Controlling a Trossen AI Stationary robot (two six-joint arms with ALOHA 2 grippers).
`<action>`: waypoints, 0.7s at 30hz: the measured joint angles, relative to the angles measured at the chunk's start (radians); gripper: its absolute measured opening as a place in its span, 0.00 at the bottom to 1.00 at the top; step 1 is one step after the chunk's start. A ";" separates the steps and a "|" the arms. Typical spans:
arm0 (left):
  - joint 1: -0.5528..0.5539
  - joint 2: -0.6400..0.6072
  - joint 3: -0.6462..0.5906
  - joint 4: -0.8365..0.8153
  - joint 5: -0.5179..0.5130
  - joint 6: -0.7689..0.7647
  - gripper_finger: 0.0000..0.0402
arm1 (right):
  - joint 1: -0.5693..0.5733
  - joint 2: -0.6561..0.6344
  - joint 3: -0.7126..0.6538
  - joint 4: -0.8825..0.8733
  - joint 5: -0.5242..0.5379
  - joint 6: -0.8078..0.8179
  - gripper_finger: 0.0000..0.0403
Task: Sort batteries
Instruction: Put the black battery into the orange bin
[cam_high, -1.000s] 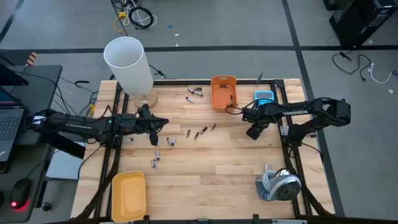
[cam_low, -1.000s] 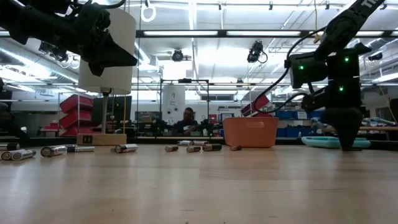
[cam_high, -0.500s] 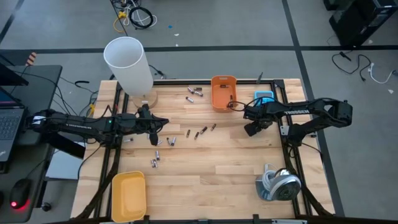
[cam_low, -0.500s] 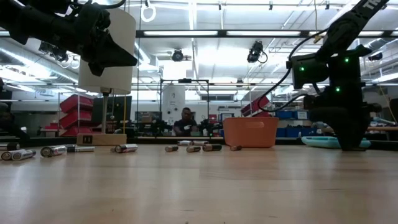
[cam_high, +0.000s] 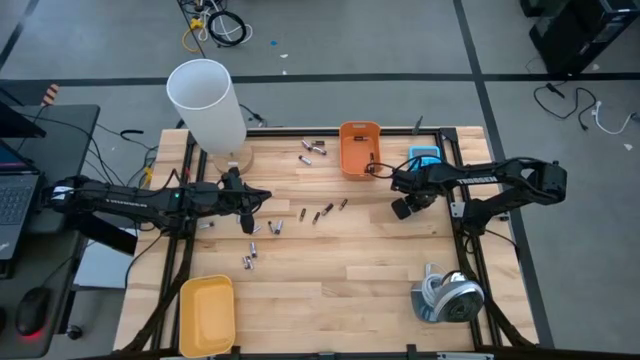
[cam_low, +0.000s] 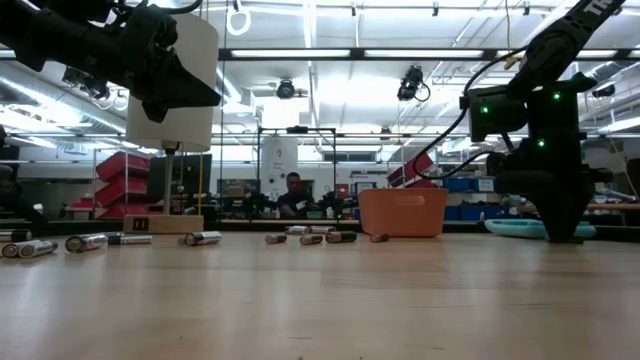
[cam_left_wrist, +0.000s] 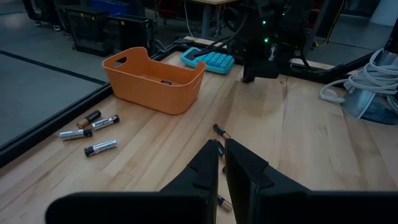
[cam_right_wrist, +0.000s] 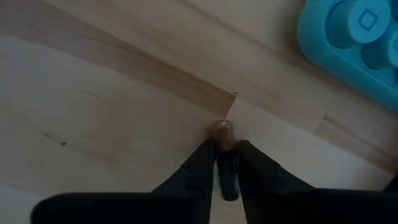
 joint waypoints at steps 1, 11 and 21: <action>0.000 0.000 0.000 0.000 0.000 0.000 0.08 | 0.000 0.000 0.000 0.001 0.002 -0.006 0.12; 0.000 0.000 0.000 -0.001 0.000 0.000 0.08 | 0.001 0.000 -0.001 0.001 0.026 -0.020 0.03; 0.000 0.000 0.000 -0.024 0.000 -0.001 0.08 | 0.016 -0.009 0.075 -0.057 0.029 -0.047 0.02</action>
